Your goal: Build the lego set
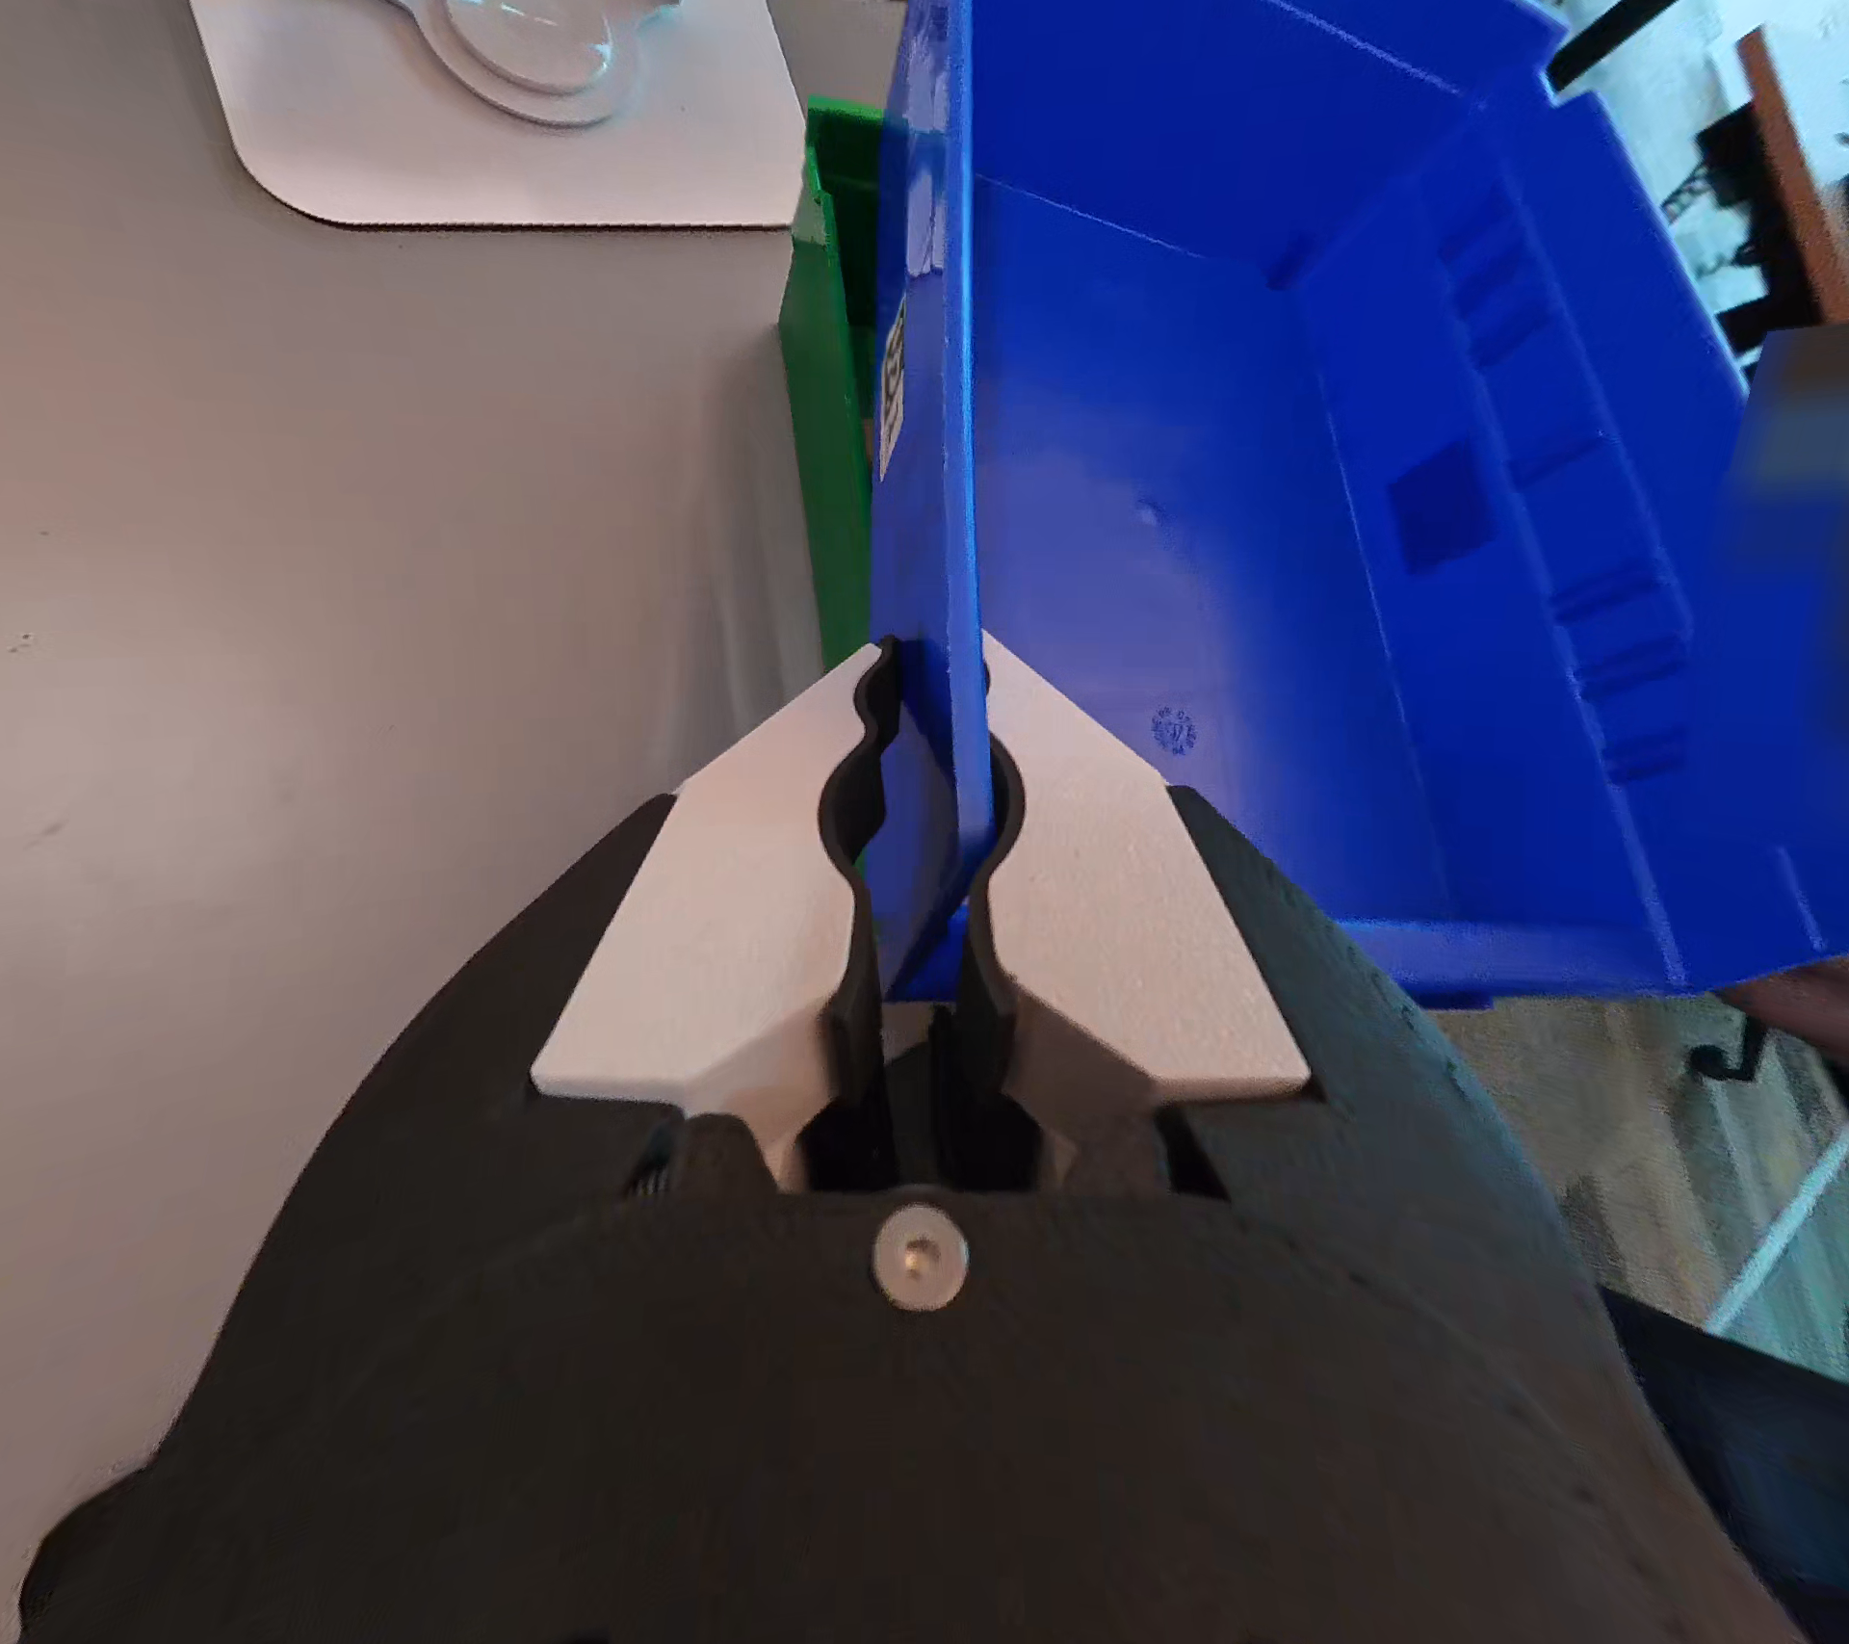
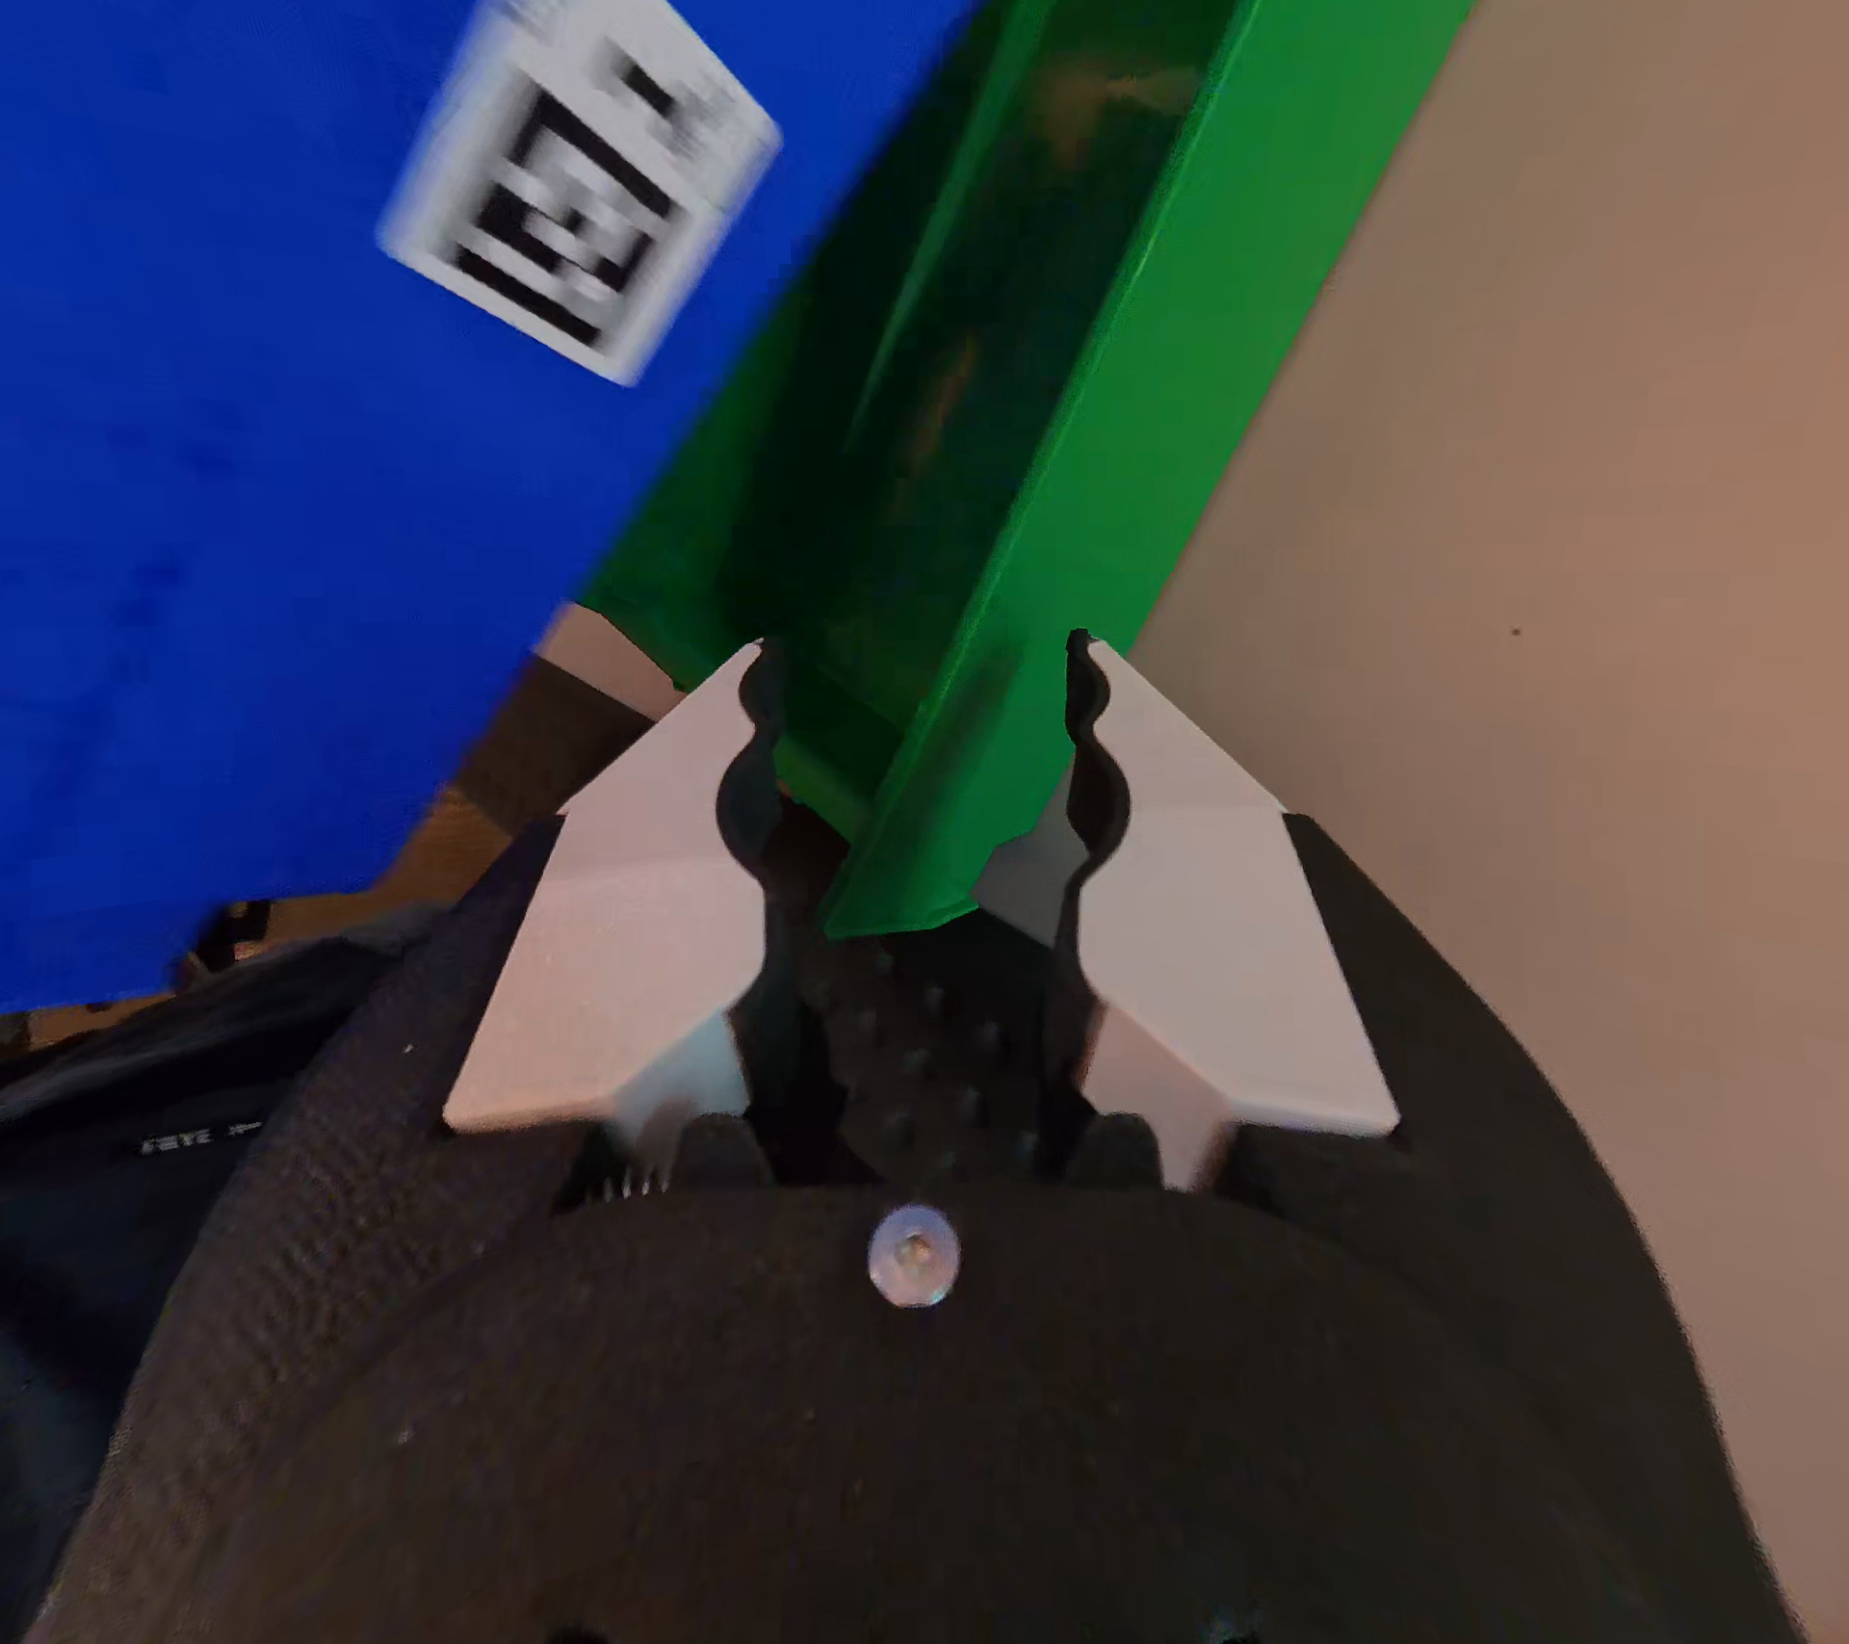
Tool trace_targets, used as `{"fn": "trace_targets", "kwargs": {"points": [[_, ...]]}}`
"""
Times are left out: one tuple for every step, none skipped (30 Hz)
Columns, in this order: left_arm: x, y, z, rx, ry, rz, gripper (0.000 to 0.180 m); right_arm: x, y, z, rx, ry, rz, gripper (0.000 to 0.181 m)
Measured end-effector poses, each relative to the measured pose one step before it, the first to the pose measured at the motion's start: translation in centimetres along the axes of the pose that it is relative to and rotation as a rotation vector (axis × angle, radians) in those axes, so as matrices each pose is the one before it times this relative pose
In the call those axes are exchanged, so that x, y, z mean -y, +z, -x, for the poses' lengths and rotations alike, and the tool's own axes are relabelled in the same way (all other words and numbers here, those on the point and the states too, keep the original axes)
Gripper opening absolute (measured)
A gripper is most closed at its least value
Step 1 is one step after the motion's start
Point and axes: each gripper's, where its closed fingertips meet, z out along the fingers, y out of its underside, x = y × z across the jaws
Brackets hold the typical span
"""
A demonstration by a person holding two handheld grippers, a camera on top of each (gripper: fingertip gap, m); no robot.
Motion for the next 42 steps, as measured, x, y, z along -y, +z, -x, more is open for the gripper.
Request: {"fn": "trace_targets", "kwargs": {"points": [[-0.185,0.648,-0.043,0.0153,0.0024,-0.0009,0.006,0.434,-0.411,0.144,0.0113,0.0073,-0.0272,0.055],[-0.121,0.475,0.058,0.019,-0.0156,-0.0047,0.006,0.419,-0.38,0.342,0.0189,0.0042,-0.0235,0.055],[0.146,0.32,-0.141,-0.0036,-0.0193,-0.0185,0.006,0.39,-0.302,0.644,0.0321,-0.0044,-0.0151,0.05],[-0.002,0.34,-0.096,0.0034,-0.0086,-0.0057,0.006,0.584,-0.272,0.499,0.0168,-0.0069,-0.0257,0.05],[-0.027,0.304,-0.148,0.005,0.0015,-0.0119,0.006,0.552,-0.203,0.436,0.0124,-0.0028,-0.0171,0.049],[-0.132,0.228,-0.261,0.0038,0.0005,-0.0112,0.007,0.489,-0.039,0.637,0.0272,-0.0038,-0.0053,0.039],[-0.211,0.128,-0.11,0.0162,0.0059,-0.0076,0.007,0.583,-0.008,0.513,0.0189,-0.0196,-0.0049,0.018],[-0.178,0.094,-0.166,0.0059,0.0015,-0.0039,0.007,0.776,-0.037,0.042,-0.0105,-0.0253,-0.014,0.007],[-0.286,0.148,0.034,0.0168,0.0041,0.0051,0.007,0.652,0.002,-0.188,-0.0152,-0.0147,-0.0053,0.004],[-0.235,0.2,-0.047,0.0039,0.0007,0.0022,0.008,0.325,0.14,-0.498,-0.0234,0.0015,0.0158,0.0],[-0.16,0.217,-0.123,-0.0061,-0.0087,-0.0024,0.01,0.026,0.246,-0.597,-0.0236,-0.0061,0.0264,0.0],[-0.043,0.199,-0.034,0.0031,-0.0004,-0.0102,0.01,0.008,0.213,-0.454,-0.0119,-0.0117,0.018,0.0],[-0.174,0.303,-0.096,0.0029,0.0141,0.0003,0.011,0.003,0.136,-0.519,-0.0144,-0.0072,0.0088,0.0],[-0.285,0.418,-0.202,-0.0058,0.0241,0.0075,0.013,-0.153,0.091,-0.551,-0.0171,-0.0086,0.0145,0.0],[-0.224,0.375,-0.19,-0.012,-0.0046,0.0007,0.014,-0.016,-0.066,-0.265,-0.0065,-0.0024,0.0093,0.0],[-0.011,0.149,-0.178,-0.0117,-0.021,-0.0116,0.017,0.625,-0.407,0.067,0.0048,-0.003,-0.0297,0.0],[-0.102,0.089,-0.135,0.0031,0.029,-0.0006,0.017,0.555,-0.443,0.029,-0.0006,0.0002,-0.0232,0.0],[-0.38,0.195,0.017,0.0054,0.0365,0.0142,0.015,0.07,-0.22,-0.109,-0.0029,-0.0051,0.0051,0.0],[-0.466,0.317,-0.025,-0.0171,-0.0081,0.0137,0.016,-0.09,-0.049,-0.199,-0.0014,-0.0052,0.0037,0.0],[-0.762,0.503,-0.055,-0.0261,-0.0361,0.0355,0.019,-0.395,0.177,-0.262,0.0008,0.0067,0.017,0.0],[-1.432,0.818,0.016,-0.028,-0.0305,0.0789,0.029,-0.446,0.233,-0.22,-0.0006,-0.0014,0.0188,0.0],[-0.997,0.618,0.42,-0.0058,-0.019,0.0471,0.027,0.044,-0.004,0.048,0.0063,-0.0051,-0.0129,0.0],[0.434,-0.078,0.405,0.0034,0.0063,-0.045,0.019,0.174,-0.109,0.051,0.0056,-0.0031,-0.0164,0.0],[0.056,-0.002,-0.011,-0.0129,-0.002,-0.0014,0.02,-0.049,-0.074,0.086,0.0139,0.0069,0.004,0.0],[0.148,-0.119,-0.274,-0.0192,0.0011,0.0,0.024,-0.097,-0.055,-0.029,0.0137,0.0135,0.0052,0.0],[0.091,-0.155,-0.138,-0.0006,0.0101,0.0007,0.027,0.275,-0.184,0.111,0.0247,0.0094,-0.0222,0.0],[0.386,-0.361,-0.121,0.0036,0.0168,-0.015,0.029,0.309,-0.277,-0.018,0.0141,0.0104,-0.0237,0.002],[0.683,-0.511,-0.041,0.005,0.0165,-0.0303,0.027,0.305,-0.324,-0.049,0.0057,-0.003,-0.0176,0.006],[0.709,-0.456,-0.189,-0.0104,0.0051,-0.0235,0.026,0.306,-0.324,-0.307,-0.0169,-0.0075,-0.0158,0.023],[0.462,-0.245,0.053,0.0023,0.0061,-0.0021,0.027,0.189,-0.188,-0.414,-0.0216,0.0026,-0.0036,0.036],[0.476,-0.115,0.255,0.0119,0.0174,0.0008,0.029,0.291,-0.127,-0.072,0.0013,0.0018,-0.0078,0.036],[0.765,-0.1,0.345,0.0137,0.0175,-0.0197,0.029,0.409,-0.068,-0.204,-0.009,0.0014,-0.0179,0.038],[0.51,0.134,0.439,0.0119,0.0,-0.0009,0.03,0.048,0.181,-0.261,-0.0088,0.0017,0.0079,0.047],[0.278,0.373,0.348,0.0011,-0.0145,0.0168,0.037,-0.226,0.416,-0.319,-0.0107,-0.002,0.0272,0.059],[0.218,0.449,0.466,0.0096,-0.0069,0.016,0.045,-0.239,0.56,-0.004,0.0072,-0.0099,0.0242,0.061],[-0.003,0.562,0.537,0.01,-0.0079,0.0231,0.053,-0.343,0.686,-0.002,0.006,0.0046,0.0292,0.068],[-0.38,0.715,0.331,-0.0099,-0.029,0.0396,0.062,-0.419,0.772,0.145,0.0151,0.0156,0.036,0.08],[-0.447,0.737,-0.087,-0.0359,-0.0333,0.039,0.064,-0.391,0.772,0.222,0.0171,0.0114,0.0333,0.085],[-0.668,0.768,-0.151,-0.0332,-0.0266,0.0502,0.064,-0.389,0.77,0.09,0.0068,0.0011,0.0292,0.085],[-0.759,0.745,-0.135,-0.0254,-0.0243,0.0522,0.064,-0.324,0.715,0.075,0.0076,-0.0085,0.0242,0.085],[-0.262,0.508,-0.247,-0.0234,-0.0145,0.0163,0.057,0.0,0.481,0.427,0.0437,0.0074,0.0064,0.092],[0.419,0.133,-0.32,-0.0254,-0.0113,-0.0239,0.043,0.077,0.318,0.043,0.0277,0.0346,0.0061,0.091]]}}
